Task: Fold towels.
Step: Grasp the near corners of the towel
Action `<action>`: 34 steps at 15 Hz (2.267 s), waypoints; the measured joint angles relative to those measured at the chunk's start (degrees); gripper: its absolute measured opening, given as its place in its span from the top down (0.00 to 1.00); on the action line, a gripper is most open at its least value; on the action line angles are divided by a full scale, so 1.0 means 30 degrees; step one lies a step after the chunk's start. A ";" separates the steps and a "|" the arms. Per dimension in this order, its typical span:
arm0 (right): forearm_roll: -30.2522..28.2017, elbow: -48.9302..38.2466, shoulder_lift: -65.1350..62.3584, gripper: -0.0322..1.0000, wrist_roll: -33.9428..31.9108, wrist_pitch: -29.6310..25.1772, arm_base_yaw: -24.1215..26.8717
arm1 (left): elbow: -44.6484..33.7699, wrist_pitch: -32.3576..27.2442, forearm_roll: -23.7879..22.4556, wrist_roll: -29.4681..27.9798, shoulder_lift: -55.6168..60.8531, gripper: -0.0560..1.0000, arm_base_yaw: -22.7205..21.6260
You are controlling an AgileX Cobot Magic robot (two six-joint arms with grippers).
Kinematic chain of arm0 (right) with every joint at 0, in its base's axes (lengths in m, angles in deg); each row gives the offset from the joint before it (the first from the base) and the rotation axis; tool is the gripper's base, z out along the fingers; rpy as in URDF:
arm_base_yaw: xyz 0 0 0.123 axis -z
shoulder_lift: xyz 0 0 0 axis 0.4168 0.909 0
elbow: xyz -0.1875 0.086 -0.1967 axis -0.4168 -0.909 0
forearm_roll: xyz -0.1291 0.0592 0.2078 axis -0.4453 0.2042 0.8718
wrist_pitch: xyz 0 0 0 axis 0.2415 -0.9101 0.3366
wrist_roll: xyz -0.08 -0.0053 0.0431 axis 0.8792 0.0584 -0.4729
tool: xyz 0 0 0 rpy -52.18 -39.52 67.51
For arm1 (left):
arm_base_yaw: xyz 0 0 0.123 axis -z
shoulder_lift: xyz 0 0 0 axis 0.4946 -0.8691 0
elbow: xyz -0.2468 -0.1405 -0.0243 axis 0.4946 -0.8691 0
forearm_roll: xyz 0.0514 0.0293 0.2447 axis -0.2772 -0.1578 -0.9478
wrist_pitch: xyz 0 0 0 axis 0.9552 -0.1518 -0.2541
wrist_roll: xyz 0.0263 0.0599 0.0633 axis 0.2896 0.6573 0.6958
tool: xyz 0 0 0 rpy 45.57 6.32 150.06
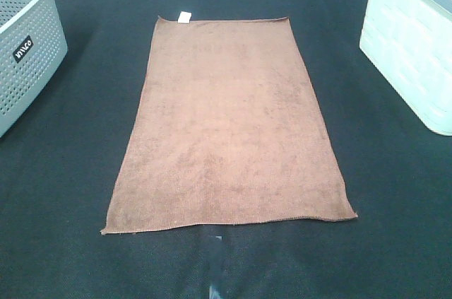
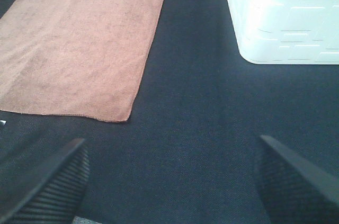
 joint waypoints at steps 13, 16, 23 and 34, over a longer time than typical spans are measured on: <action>0.0000 0.0000 0.0000 0.20 0.0000 0.0000 0.0000 | 0.0000 0.0000 0.0000 0.0000 0.0000 0.27 0.0000; 0.0000 0.0000 0.0000 0.20 0.0000 0.0000 0.0000 | 0.0000 0.0000 0.0000 0.0000 0.0000 0.27 0.0000; 0.0000 0.0000 0.0000 0.20 0.0000 0.0000 0.0000 | 0.0000 0.0000 0.0000 0.0000 0.0000 0.27 0.0000; 0.0000 0.0000 0.0000 0.20 0.0000 0.0000 0.0000 | 0.0000 0.0000 0.0000 0.0000 0.0000 0.27 0.0000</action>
